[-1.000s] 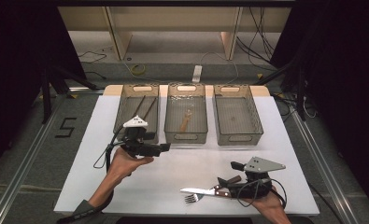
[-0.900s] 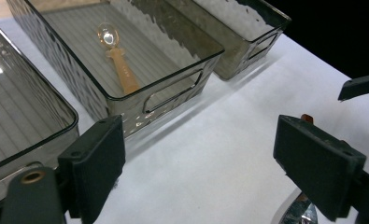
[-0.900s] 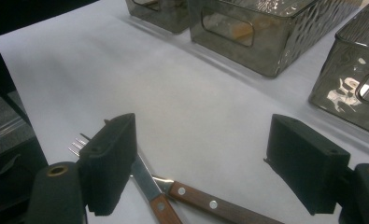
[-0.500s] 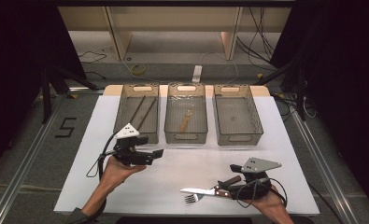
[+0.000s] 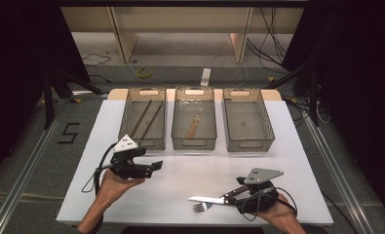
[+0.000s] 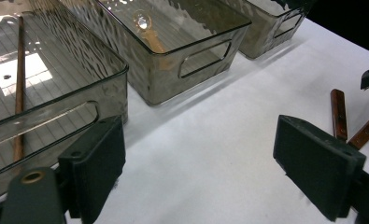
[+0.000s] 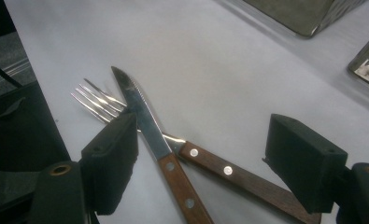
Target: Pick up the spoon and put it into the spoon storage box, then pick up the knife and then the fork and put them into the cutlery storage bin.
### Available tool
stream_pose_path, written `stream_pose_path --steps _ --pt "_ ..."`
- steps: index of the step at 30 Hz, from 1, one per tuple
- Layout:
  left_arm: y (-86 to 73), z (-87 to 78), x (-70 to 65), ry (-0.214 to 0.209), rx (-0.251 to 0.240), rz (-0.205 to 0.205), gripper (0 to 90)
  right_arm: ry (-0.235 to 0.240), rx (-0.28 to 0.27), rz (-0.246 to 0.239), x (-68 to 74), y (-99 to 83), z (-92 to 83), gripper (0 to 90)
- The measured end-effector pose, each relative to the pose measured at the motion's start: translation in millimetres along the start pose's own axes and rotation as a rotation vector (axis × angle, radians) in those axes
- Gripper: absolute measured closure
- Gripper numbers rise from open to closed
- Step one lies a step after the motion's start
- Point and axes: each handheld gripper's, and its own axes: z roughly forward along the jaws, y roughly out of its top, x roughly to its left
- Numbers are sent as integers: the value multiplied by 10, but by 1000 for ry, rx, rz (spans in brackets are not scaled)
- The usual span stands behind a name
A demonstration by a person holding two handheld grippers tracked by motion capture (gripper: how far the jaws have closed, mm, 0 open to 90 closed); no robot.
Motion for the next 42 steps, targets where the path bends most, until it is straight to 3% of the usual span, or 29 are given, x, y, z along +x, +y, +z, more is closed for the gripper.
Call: stream_pose_path --steps 18,33,38,42 --pt "-65 -77 -78 -38 -14 -19 155 14 75 -30 63 7 51 262" --pt "-93 -123 -108 -32 -20 -22 152 5 281 -138 85 181 19 349" --pt "-95 -201 -77 -40 -53 -51 151 31 333 -165 114 212 55 437" --pt "-103 -217 -76 -29 -55 -46 151 45 390 -174 129 199 129 503"
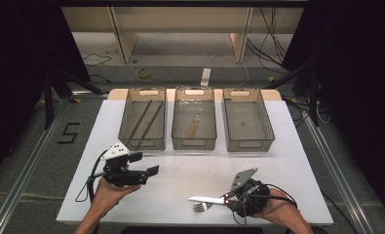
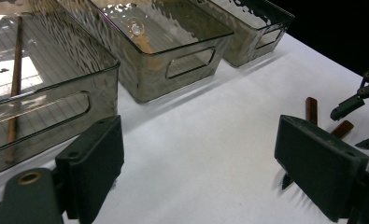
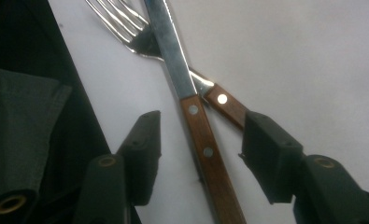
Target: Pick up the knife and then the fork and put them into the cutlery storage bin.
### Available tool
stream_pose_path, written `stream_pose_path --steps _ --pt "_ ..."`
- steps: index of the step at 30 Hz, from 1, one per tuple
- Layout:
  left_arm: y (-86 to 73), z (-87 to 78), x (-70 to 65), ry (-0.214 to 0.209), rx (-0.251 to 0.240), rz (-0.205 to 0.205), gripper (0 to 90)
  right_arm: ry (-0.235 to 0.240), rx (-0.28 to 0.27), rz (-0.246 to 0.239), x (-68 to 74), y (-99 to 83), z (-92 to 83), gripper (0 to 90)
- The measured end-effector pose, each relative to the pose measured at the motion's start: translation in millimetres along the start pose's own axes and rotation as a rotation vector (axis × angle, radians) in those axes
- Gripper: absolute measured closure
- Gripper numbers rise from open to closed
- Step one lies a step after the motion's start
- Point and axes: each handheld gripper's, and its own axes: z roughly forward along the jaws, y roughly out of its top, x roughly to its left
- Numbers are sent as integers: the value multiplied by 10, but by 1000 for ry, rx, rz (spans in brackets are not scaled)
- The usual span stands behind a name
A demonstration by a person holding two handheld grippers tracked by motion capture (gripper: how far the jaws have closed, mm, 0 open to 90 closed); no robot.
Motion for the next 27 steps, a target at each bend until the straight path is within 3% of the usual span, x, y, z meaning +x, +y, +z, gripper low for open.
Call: stream_pose_path --steps 12,21,27 --pt "-16 8 -58 7 1 34 151 6 77 -46 -7 20 145 628" --pt "-23 24 -83 0 12 40 151 -5 101 -56 -15 42 188 680" --pt "-27 31 -90 -2 13 41 151 -13 120 -96 -2 62 220 720"
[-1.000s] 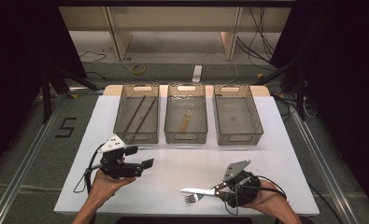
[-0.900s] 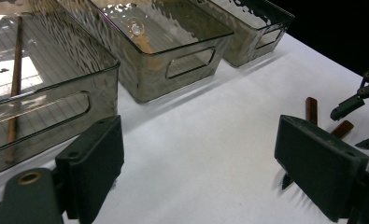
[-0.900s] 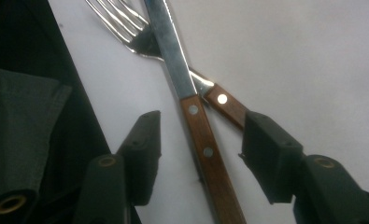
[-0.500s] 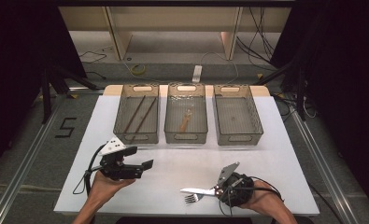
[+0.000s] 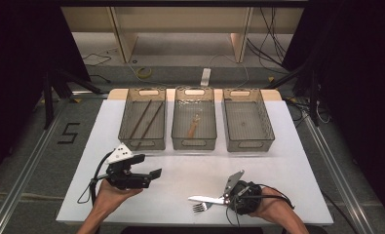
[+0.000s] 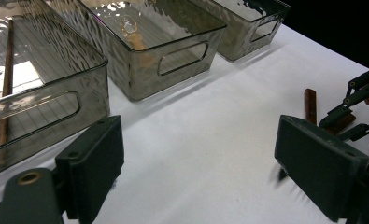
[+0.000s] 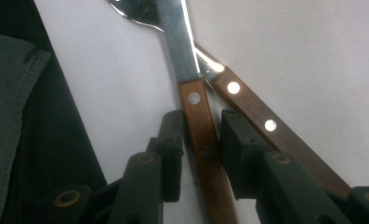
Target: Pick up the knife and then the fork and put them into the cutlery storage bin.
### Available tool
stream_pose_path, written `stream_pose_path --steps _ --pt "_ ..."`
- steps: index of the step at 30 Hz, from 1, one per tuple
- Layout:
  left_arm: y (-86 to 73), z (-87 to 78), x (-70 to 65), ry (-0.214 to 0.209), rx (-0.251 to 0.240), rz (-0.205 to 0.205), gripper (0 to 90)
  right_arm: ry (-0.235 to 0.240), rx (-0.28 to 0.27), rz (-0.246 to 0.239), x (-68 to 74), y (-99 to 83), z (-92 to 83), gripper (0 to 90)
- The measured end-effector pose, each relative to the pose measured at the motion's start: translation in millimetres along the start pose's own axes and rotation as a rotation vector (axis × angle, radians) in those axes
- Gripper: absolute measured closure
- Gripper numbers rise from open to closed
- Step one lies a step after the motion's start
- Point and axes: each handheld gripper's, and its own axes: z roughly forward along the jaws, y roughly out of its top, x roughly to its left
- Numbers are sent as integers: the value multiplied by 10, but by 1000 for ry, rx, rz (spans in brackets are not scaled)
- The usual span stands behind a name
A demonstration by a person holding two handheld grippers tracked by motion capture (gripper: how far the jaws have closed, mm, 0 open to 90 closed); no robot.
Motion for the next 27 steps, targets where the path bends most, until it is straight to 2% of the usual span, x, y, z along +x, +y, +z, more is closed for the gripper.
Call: stream_pose_path --steps 6,7,9,12,13,14,15,17,18,19,20,21,23,27 --pt "-2 12 -9 0 6 3 151 8 13 -1 25 12 -6 756" --pt "-1 11 -9 -1 8 3 151 9 11 -20 17 10 -3 763" --pt "-4 14 -5 2 11 4 151 5 9 -27 20 10 -2 767" --pt "-6 13 2 3 9 1 151 7 10 -11 32 8 -10 770" --pt "-5 13 4 5 4 0 151 3 1 -29 17 -2 -5 771" --pt "-5 12 4 4 2 -2 151 12 6 0 24 0 -16 771" --pt "-4 11 5 4 1 -3 151 10 -8 -14 11 -9 -10 771" --pt "-4 12 7 5 1 -4 151 22 -12 -9 2 -14 -34 772" --pt "-4 12 8 6 0 -5 151 21 -22 7 2 -13 -49 772" --pt "-3 10 10 5 1 -7 151 14 -35 -6 -18 -18 -64 772" --pt "-2 7 10 4 0 -7 151 17 -43 24 -19 -16 -93 772" --pt "-1 5 10 5 -2 -6 151 17 -52 21 -40 -23 -123 772" --pt "-2 3 11 5 -6 -8 151 10 -83 49 -73 -33 -181 772" --pt "-1 -5 17 9 -15 -10 151 -12 -120 75 -166 -45 -264 772"
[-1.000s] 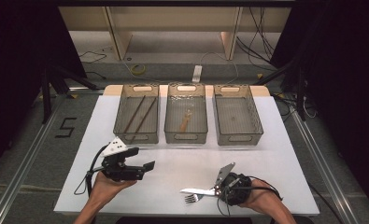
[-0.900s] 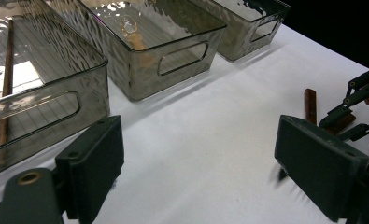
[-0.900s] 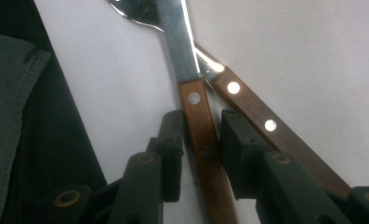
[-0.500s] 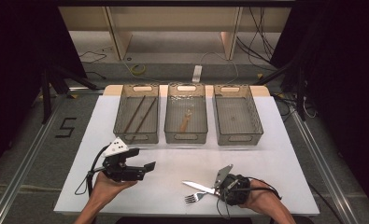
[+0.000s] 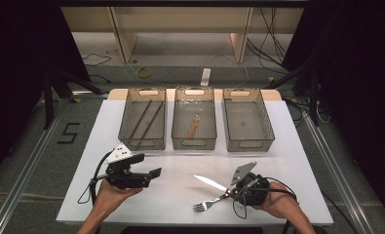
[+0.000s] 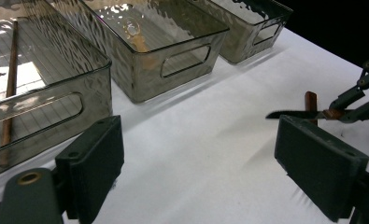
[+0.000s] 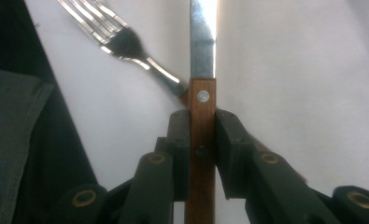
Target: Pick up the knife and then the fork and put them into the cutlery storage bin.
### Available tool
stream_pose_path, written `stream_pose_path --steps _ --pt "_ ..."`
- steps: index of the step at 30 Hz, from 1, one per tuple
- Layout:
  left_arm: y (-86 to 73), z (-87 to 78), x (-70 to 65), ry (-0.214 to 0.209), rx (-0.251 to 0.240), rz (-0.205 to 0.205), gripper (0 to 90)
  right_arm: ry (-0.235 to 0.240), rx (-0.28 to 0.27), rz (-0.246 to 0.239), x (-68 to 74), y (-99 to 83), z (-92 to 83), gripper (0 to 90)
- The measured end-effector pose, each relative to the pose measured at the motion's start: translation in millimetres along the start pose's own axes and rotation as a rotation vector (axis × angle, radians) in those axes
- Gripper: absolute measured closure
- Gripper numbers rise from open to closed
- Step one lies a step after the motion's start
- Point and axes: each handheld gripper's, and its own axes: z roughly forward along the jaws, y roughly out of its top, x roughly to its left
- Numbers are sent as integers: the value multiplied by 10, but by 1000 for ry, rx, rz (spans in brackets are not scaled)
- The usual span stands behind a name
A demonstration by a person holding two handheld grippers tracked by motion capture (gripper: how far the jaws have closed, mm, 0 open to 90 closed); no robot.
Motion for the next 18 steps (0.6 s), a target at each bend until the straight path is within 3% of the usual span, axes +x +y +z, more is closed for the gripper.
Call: stream_pose_path --steps 18 --pt "3 -14 7 5 -16 -4 151 -27 -45 27 -167 121 -57 771"
